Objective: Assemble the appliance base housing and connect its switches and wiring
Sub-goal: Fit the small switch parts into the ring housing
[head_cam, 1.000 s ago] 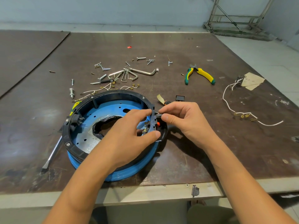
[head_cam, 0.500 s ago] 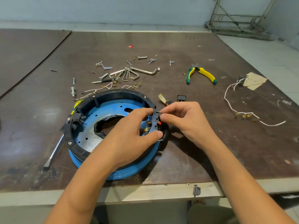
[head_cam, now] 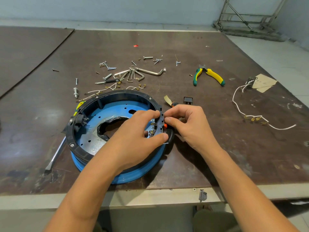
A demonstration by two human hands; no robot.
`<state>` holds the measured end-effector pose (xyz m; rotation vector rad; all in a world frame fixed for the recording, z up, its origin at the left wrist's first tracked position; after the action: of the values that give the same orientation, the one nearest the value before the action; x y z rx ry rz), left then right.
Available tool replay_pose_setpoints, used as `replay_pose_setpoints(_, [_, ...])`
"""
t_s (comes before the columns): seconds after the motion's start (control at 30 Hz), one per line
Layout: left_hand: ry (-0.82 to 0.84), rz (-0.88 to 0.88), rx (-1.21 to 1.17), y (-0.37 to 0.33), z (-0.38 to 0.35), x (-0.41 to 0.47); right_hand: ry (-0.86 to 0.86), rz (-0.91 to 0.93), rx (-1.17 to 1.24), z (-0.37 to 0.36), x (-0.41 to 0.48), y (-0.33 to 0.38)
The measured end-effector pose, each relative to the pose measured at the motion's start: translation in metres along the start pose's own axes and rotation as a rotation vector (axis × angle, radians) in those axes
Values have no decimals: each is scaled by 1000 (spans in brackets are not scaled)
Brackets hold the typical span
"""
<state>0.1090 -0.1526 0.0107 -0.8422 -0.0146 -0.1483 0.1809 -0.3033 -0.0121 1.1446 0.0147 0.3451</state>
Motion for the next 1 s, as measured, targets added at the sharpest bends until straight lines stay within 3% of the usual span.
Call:
replay_pose_setpoints(0.17, [-8, -6, -1, -1, 2, -1, 49, 24, 24, 2, 3, 0])
replay_pose_setpoints(0.33, [6, 15, 0, -1, 1, -1, -187, -3, -245, 35, 19, -16])
replay_pose_setpoints(0.43, [20, 18, 19, 2, 0, -1, -14, -137, -515, 45, 30, -43])
replay_pose_setpoints(0.57, [27, 25, 26, 3, -2, -1, 134, -174, -595, 42, 33, -58])
replay_pose_setpoints(0.63, [28, 31, 23, 2, -2, -1, 70, -129, -619, 43, 34, -54])
replay_pose_setpoints(0.73, [33, 32, 24, 2, -2, 0, -191, -37, -576, 58, 32, -42])
replay_pose_setpoints(0.87, [33, 38, 16, 3, -2, 0, -68, -69, -663, 50, 33, -48])
replay_pose_setpoints(1.0, [35, 40, 3, 3, -2, -1, -137, -170, -639, 59, 32, -50])
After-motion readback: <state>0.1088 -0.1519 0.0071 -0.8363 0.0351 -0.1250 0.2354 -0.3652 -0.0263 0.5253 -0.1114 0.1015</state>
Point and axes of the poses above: each hand's wrist, its own x-axis towards the middle knuckle, its own z-axis out of the back of the hand, y = z × x, the point moved 6 cm from there along x, towards the middle knuckle, and after that the axes turned 4 degrees about -z, right-handed, at the moved point
